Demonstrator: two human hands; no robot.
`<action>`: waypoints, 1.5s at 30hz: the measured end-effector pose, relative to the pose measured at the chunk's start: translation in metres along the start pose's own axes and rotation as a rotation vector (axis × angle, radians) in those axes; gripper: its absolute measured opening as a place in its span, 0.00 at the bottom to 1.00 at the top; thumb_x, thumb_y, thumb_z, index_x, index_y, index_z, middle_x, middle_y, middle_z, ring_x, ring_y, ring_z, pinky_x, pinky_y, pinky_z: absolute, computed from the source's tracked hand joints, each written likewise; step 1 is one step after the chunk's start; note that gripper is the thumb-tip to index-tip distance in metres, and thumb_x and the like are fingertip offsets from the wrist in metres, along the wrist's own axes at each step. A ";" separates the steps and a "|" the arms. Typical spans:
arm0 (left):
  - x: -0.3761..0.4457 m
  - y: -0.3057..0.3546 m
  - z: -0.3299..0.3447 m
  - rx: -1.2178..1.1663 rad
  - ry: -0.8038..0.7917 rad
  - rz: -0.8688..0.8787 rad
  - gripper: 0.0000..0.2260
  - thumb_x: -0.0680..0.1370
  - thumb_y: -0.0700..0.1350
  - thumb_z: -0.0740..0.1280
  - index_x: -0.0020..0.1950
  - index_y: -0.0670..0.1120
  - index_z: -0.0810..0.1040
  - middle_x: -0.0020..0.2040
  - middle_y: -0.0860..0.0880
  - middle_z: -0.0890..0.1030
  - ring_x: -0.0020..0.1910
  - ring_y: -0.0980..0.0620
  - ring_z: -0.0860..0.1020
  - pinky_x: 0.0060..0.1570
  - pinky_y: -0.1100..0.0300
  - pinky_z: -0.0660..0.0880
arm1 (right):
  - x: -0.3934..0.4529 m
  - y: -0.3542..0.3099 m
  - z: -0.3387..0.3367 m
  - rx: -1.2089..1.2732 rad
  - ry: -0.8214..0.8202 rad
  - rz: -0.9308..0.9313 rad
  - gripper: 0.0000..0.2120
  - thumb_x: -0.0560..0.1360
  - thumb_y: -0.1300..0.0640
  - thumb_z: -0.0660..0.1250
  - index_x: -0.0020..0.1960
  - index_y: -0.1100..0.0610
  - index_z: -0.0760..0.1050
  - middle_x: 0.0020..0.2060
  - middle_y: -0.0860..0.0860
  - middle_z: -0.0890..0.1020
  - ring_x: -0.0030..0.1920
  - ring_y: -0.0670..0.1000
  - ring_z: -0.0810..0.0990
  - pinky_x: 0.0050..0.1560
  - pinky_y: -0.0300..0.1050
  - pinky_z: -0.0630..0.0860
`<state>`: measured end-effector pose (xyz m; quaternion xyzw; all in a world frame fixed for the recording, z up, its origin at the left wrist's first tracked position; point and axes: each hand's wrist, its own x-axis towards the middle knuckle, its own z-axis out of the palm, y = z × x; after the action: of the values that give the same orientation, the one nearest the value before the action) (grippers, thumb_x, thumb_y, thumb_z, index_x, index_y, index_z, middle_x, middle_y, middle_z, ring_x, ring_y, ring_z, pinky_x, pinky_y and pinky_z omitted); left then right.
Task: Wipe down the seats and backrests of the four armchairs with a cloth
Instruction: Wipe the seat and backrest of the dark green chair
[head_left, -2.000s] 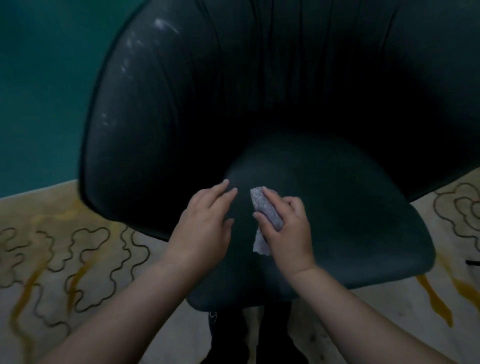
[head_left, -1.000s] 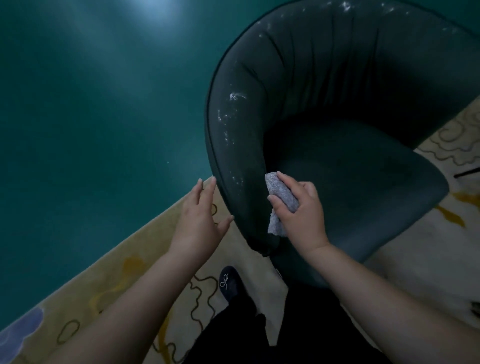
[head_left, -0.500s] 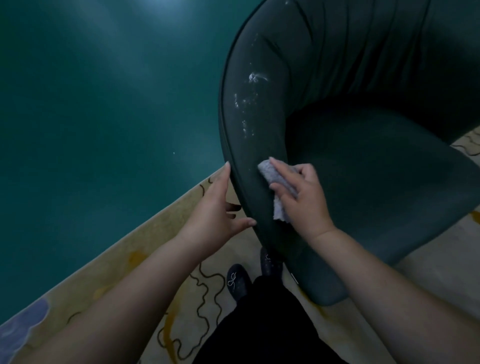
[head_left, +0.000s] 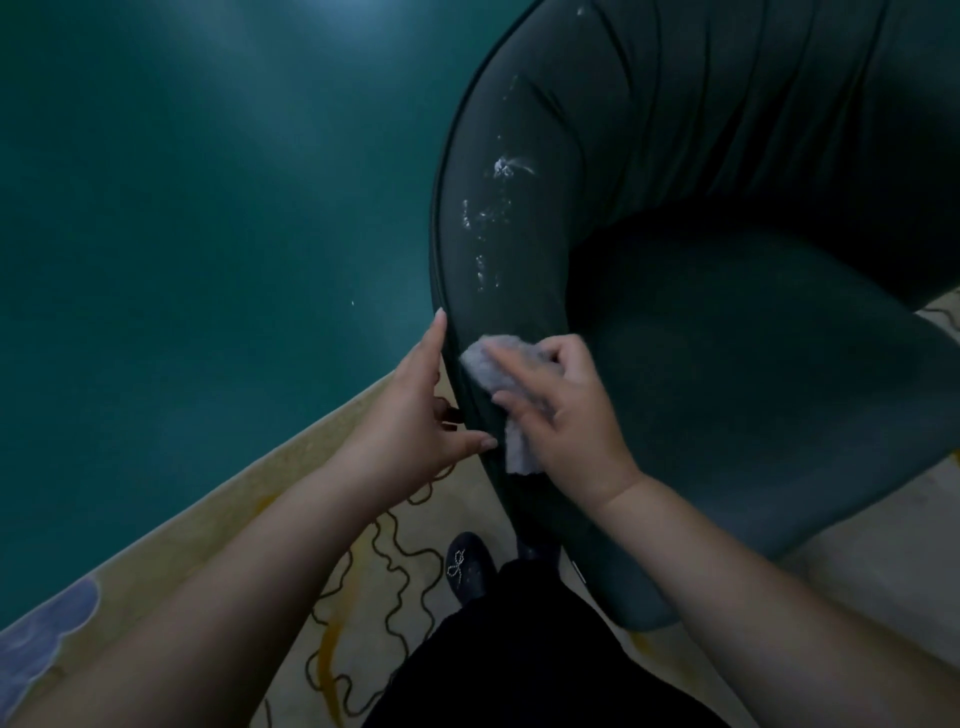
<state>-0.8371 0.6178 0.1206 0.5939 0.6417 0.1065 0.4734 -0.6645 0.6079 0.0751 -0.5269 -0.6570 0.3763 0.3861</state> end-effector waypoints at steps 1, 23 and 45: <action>0.001 0.001 -0.001 0.010 -0.003 -0.005 0.56 0.65 0.46 0.80 0.77 0.61 0.41 0.76 0.54 0.58 0.48 0.62 0.77 0.38 0.73 0.75 | 0.002 0.000 0.002 -0.040 -0.021 -0.047 0.23 0.74 0.60 0.68 0.67 0.46 0.72 0.50 0.48 0.67 0.50 0.43 0.70 0.56 0.31 0.70; 0.045 0.010 -0.032 -0.001 -0.015 0.003 0.56 0.65 0.45 0.80 0.77 0.62 0.43 0.76 0.60 0.56 0.53 0.59 0.78 0.52 0.62 0.78 | 0.054 0.012 0.000 0.001 0.063 0.014 0.23 0.74 0.61 0.69 0.66 0.47 0.72 0.51 0.51 0.68 0.52 0.43 0.70 0.58 0.27 0.66; 0.129 0.012 -0.102 0.048 -0.206 0.224 0.57 0.64 0.47 0.80 0.77 0.60 0.40 0.78 0.60 0.53 0.58 0.56 0.78 0.52 0.55 0.80 | 0.082 -0.008 0.018 -0.031 0.294 0.268 0.21 0.75 0.62 0.68 0.63 0.42 0.72 0.49 0.46 0.68 0.52 0.33 0.69 0.57 0.24 0.65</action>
<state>-0.8843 0.7761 0.1204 0.6809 0.5216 0.0818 0.5075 -0.6958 0.6859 0.0838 -0.6650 -0.5231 0.3331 0.4161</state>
